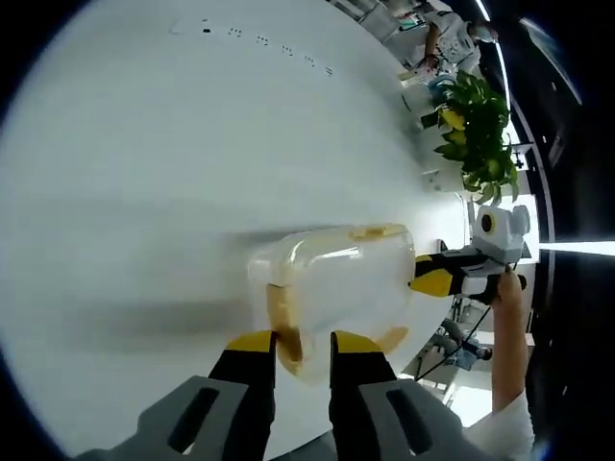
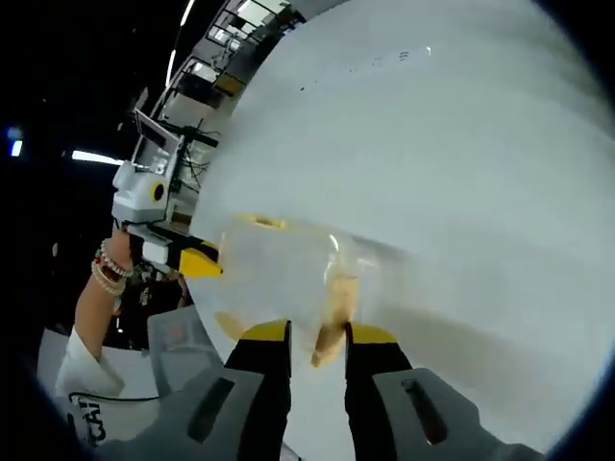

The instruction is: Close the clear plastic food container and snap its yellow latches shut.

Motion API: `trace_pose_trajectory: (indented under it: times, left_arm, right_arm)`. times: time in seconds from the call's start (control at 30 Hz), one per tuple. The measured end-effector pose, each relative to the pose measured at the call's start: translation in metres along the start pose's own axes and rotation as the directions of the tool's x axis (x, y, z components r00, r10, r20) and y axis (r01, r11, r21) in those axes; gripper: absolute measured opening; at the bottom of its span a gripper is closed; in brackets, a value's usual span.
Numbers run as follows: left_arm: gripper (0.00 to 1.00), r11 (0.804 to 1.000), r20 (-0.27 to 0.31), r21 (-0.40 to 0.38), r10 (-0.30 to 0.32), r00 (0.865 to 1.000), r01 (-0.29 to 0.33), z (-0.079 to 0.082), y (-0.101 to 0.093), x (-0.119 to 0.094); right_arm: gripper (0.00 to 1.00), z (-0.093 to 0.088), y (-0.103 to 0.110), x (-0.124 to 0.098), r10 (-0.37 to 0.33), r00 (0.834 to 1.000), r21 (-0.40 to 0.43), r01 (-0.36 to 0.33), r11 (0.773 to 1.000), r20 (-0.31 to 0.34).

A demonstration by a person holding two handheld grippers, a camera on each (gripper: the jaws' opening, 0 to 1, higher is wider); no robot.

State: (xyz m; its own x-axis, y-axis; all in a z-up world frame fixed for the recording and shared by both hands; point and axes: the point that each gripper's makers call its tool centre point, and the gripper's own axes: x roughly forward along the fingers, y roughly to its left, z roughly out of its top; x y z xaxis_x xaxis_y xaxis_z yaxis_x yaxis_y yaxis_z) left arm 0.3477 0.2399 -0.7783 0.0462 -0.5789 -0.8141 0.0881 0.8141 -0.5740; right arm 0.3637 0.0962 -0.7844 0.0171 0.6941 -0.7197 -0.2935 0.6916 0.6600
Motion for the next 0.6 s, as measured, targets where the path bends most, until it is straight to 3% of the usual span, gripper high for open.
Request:
trace_pose_trajectory:
  times: [0.13,0.2,0.27,0.33,0.4,0.47,0.5,0.57,0.6]
  left_arm:
    - [0.14,0.997,-0.016,0.065,0.048,0.999,-0.046,0.001,-0.001,0.001]
    - [0.14,0.986,0.004,0.149,0.081,0.997,-0.08,0.003,-0.001,0.0]
    - [0.16,0.962,0.041,0.248,0.11,0.993,-0.116,0.006,-0.002,-0.002]
    - [0.17,0.917,0.088,0.365,0.142,0.986,-0.164,0.01,-0.004,-0.003]
    - [0.19,0.876,0.142,0.426,0.183,0.973,-0.227,0.013,-0.004,-0.006]
    - [0.21,0.811,0.194,0.507,0.221,0.956,-0.291,0.016,-0.005,-0.008]
    - [0.23,0.772,0.219,0.548,0.239,0.946,-0.322,0.019,-0.005,-0.01]
    - [0.27,0.62,0.303,0.675,0.261,0.917,-0.4,0.028,-0.011,-0.013]
    - [0.26,0.51,0.336,0.753,0.246,0.909,-0.416,0.033,-0.016,-0.012]
  right_arm:
    - [0.17,-0.002,0.003,0.0,-0.027,1.0,-0.027,0.027,0.999,0.0]
    - [0.19,-0.002,0.004,0.0,-0.035,0.999,-0.046,0.035,0.998,-0.002]
    - [0.2,-0.001,0.004,-0.001,-0.04,0.999,-0.06,0.039,0.997,-0.006]
    - [0.21,-0.001,0.004,-0.002,-0.056,0.998,-0.084,0.055,0.995,-0.003]
    - [0.21,0.007,0.0,-0.004,-0.104,0.995,-0.159,0.102,0.982,-0.002]
    - [0.22,0.006,0.001,-0.006,-0.161,0.987,-0.216,0.154,0.964,-0.016]
    - [0.24,0.008,0.0,-0.007,-0.214,0.976,-0.278,0.2,0.94,-0.024]
    - [0.3,0.012,-0.003,-0.01,-0.299,0.954,-0.361,0.268,0.893,-0.031]
    - [0.33,0.015,-0.003,-0.011,-0.35,0.936,-0.431,0.304,0.85,-0.03]
